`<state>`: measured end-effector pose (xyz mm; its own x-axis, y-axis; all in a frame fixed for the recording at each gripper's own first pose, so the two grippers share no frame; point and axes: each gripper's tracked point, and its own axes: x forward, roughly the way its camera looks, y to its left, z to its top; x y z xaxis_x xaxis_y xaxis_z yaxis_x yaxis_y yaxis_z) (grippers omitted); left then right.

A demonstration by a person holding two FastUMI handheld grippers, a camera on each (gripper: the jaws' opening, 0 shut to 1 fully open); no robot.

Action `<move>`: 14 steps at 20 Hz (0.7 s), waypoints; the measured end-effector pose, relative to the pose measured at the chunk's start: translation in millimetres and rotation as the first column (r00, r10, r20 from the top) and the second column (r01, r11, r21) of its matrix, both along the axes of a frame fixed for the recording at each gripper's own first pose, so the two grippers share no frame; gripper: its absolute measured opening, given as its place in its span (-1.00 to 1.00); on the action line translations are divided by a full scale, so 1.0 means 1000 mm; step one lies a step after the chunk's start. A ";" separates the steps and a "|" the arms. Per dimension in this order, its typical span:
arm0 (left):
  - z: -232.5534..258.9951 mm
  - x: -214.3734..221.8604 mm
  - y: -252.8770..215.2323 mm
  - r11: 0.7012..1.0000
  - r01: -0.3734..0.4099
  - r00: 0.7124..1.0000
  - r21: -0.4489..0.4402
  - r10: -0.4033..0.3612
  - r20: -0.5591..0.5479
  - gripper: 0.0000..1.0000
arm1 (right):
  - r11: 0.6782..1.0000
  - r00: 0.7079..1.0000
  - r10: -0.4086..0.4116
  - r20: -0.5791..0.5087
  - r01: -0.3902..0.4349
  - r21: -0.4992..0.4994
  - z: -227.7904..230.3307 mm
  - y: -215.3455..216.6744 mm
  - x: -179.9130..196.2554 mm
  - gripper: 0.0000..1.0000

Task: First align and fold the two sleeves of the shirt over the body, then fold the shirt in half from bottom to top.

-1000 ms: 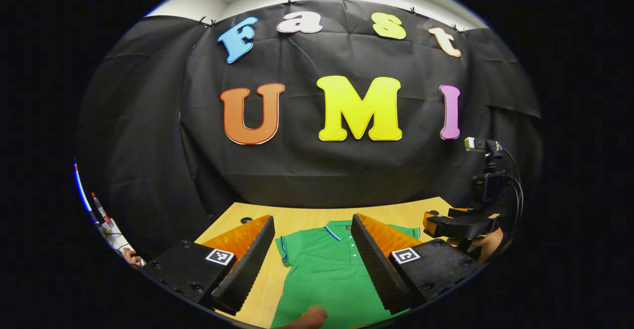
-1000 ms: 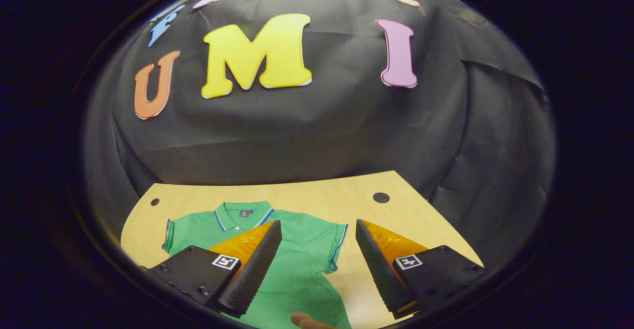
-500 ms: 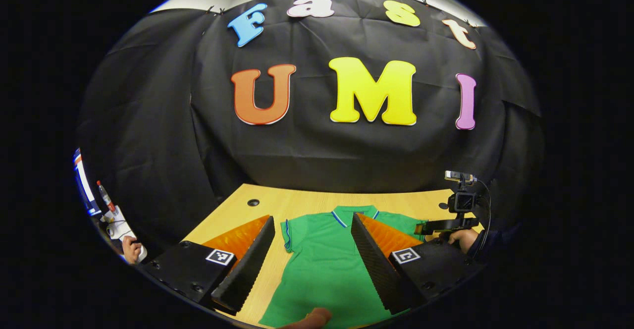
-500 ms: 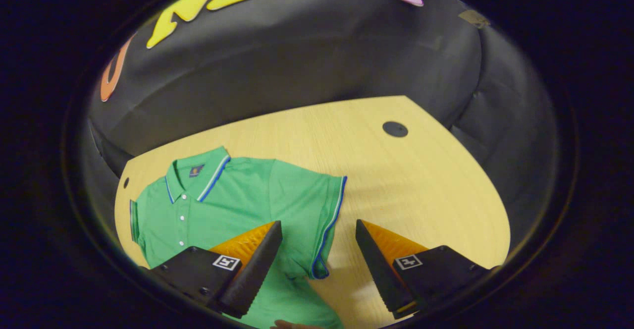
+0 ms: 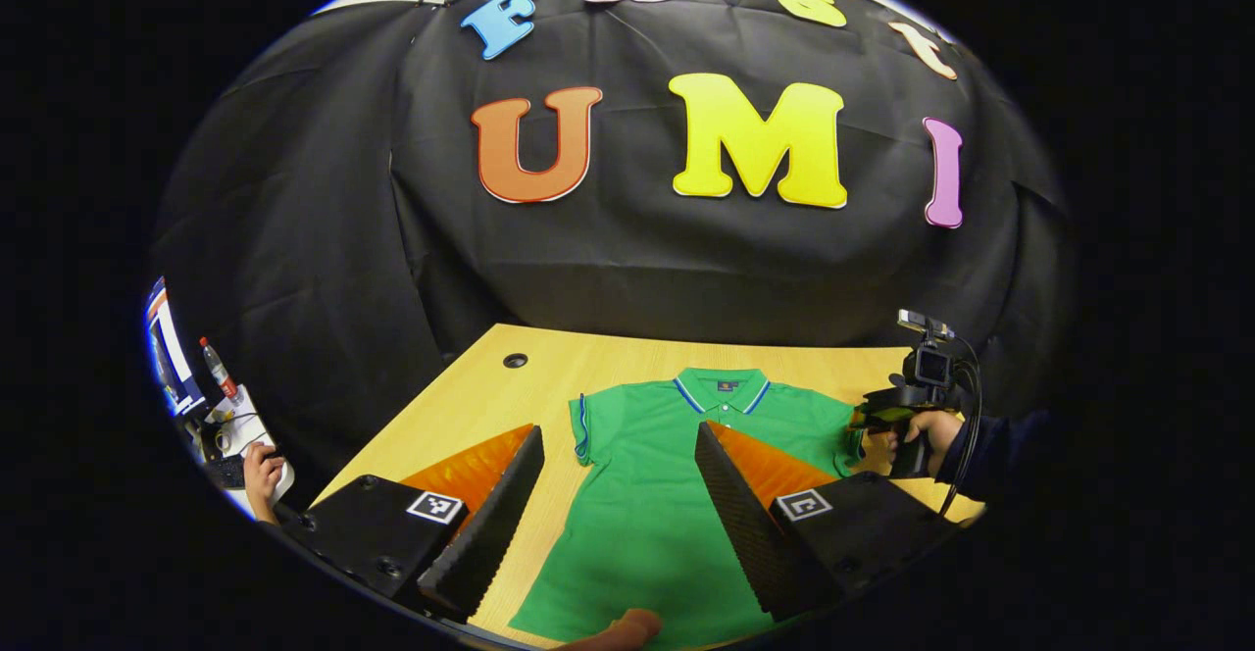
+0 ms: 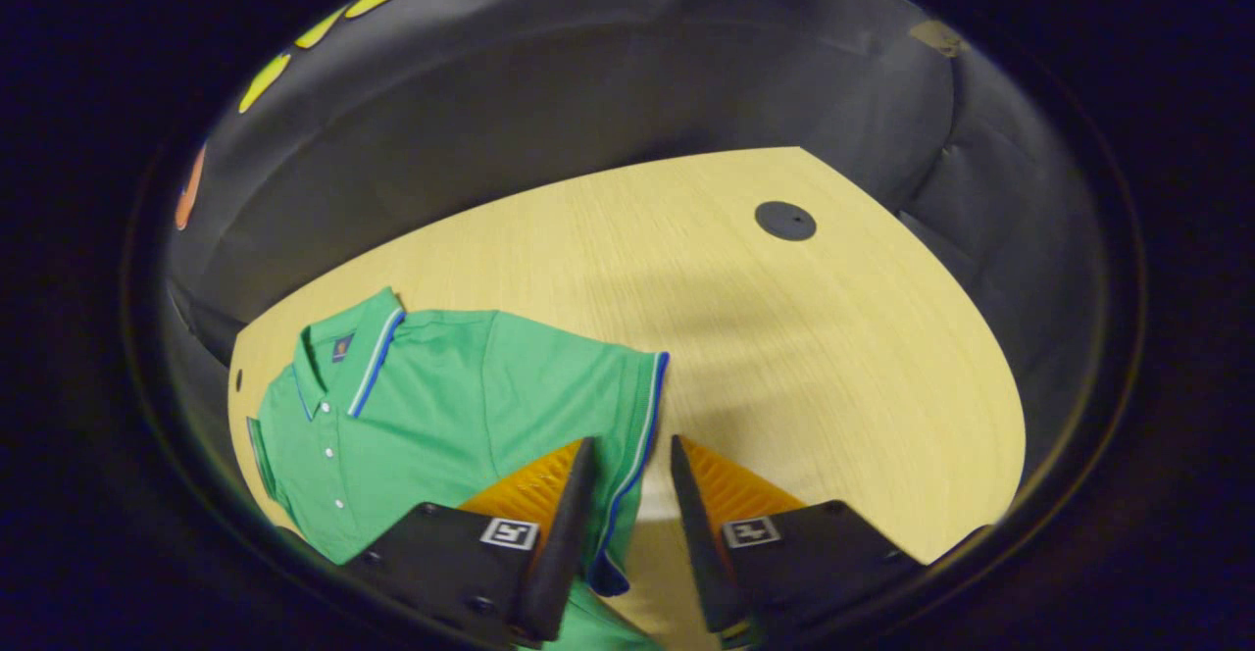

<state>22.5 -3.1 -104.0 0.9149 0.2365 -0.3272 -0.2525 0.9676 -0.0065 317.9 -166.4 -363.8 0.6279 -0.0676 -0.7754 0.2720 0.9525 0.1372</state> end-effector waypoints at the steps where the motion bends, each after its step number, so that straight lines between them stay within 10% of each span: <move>1: 0.000 -0.001 0.003 1.000 -0.003 1.000 0.003 0.003 -0.001 0.99 | 1.000 1.000 0.008 -0.006 -0.008 -0.015 0.002 0.002 -0.001 -0.17; 5: -0.003 -0.006 0.009 1.000 -0.012 1.000 0.001 0.012 -0.009 0.99 | 0.999 0.999 0.024 -0.040 -0.026 -0.046 -0.003 0.002 0.005 -0.07; 7: -0.006 -0.009 0.012 1.000 -0.016 1.000 0.008 0.016 -0.019 0.99 | 0.998 0.998 0.032 -0.046 -0.035 -0.052 0.003 0.001 0.004 -0.50; 14: -0.002 -0.017 0.018 0.999 -0.022 1.000 0.034 0.022 -0.009 0.99 | 0.998 0.999 0.019 -0.041 -0.022 -0.065 0.002 -0.003 0.003 -0.81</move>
